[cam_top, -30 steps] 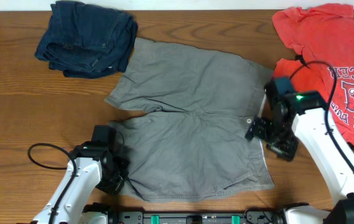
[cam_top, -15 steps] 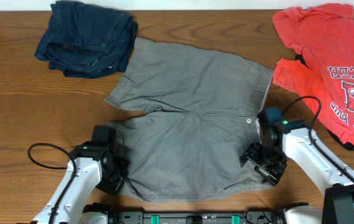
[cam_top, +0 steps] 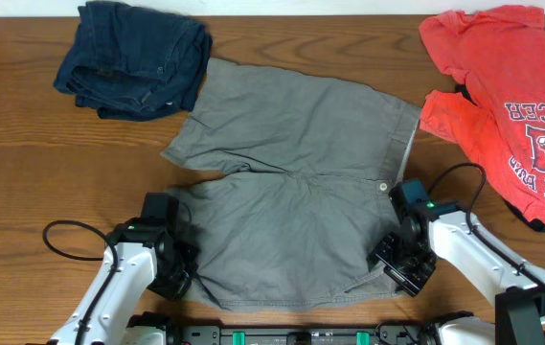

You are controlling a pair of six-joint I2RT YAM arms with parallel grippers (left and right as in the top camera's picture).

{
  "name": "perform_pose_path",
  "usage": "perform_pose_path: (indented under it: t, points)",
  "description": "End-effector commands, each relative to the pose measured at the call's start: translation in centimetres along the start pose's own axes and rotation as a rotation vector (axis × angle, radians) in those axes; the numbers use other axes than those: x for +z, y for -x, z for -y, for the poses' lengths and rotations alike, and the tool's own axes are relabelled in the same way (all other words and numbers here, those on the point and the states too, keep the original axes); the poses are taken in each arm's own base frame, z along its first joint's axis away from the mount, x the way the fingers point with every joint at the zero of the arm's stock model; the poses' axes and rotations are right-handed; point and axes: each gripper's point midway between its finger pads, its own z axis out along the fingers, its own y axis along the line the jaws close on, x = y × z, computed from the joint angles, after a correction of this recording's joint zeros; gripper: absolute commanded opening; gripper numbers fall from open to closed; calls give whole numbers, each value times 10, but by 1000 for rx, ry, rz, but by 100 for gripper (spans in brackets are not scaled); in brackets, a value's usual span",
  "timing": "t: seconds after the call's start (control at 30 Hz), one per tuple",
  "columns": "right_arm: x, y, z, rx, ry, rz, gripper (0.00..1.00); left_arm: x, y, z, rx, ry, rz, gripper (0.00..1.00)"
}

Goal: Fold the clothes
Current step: 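Grasp the lower hems with both grippers and straighten the shorts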

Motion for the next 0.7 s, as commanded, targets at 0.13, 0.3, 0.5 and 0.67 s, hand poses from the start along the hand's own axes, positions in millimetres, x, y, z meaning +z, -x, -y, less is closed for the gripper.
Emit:
perform_pose_path:
  t: [0.13,0.3,0.5,0.67]
  points:
    - [21,-10,32,3,-120,4,56,14,1,-27,3,105,14,6]
    - [24,-11,33,-3,-120,0,30,14,1,-27,2,105,14,6]
    - [25,-12,21,-9,-67,-14,1,14,1,-27,3,103,14,6]
    - [13,-5,3,-23,7,-9,1,0,3,0,82,19,12,6]
